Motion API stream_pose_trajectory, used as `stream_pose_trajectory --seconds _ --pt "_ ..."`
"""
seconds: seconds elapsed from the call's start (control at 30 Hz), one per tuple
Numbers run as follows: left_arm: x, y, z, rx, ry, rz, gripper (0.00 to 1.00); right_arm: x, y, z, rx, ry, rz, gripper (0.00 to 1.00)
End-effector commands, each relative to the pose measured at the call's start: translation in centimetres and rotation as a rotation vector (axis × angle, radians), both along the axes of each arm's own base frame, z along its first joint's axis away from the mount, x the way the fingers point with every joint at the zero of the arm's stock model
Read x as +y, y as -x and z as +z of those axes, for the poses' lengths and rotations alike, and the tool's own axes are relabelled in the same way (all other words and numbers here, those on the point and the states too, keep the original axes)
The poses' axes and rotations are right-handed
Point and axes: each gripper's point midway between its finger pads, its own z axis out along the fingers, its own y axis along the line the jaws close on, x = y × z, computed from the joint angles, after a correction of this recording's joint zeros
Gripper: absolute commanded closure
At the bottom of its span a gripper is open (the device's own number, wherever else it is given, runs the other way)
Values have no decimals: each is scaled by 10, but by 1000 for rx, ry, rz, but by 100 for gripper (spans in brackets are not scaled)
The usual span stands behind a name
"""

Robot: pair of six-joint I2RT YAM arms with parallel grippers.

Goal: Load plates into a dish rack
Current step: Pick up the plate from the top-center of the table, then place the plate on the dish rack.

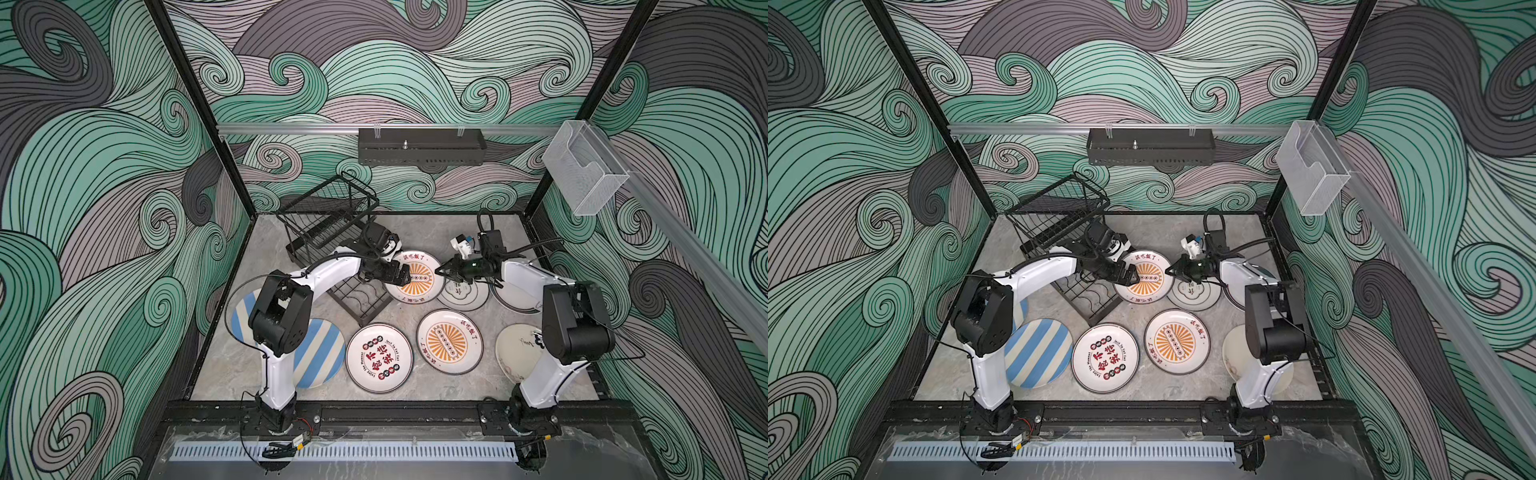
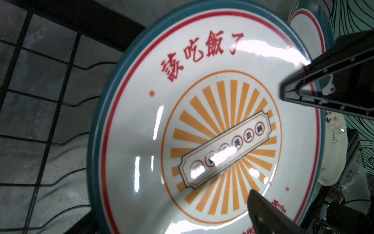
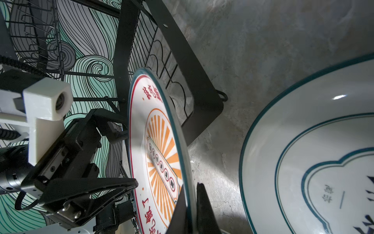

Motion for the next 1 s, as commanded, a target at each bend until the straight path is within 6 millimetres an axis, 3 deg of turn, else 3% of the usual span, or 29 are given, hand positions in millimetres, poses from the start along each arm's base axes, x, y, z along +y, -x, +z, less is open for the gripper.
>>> stream_pose_trajectory --seconds 0.0,0.17,0.3,0.53,0.67,0.97 --pt "6 -2 37 -53 1 -3 1 2 4 30 -73 -9 18 100" --pt "38 3 56 -77 10 77 1 -27 -1 57 -128 62 -40 100" --pt "68 17 78 -99 -6 113 1 -46 -8 92 -199 101 -85 100" --pt "118 40 130 -191 32 187 1 -43 -10 163 -359 206 -98 100" --pt "158 50 164 -285 77 277 1 -42 -15 197 -434 235 -142 100" --pt "213 51 161 -319 88 420 1 -18 -16 286 -684 323 -234 100"
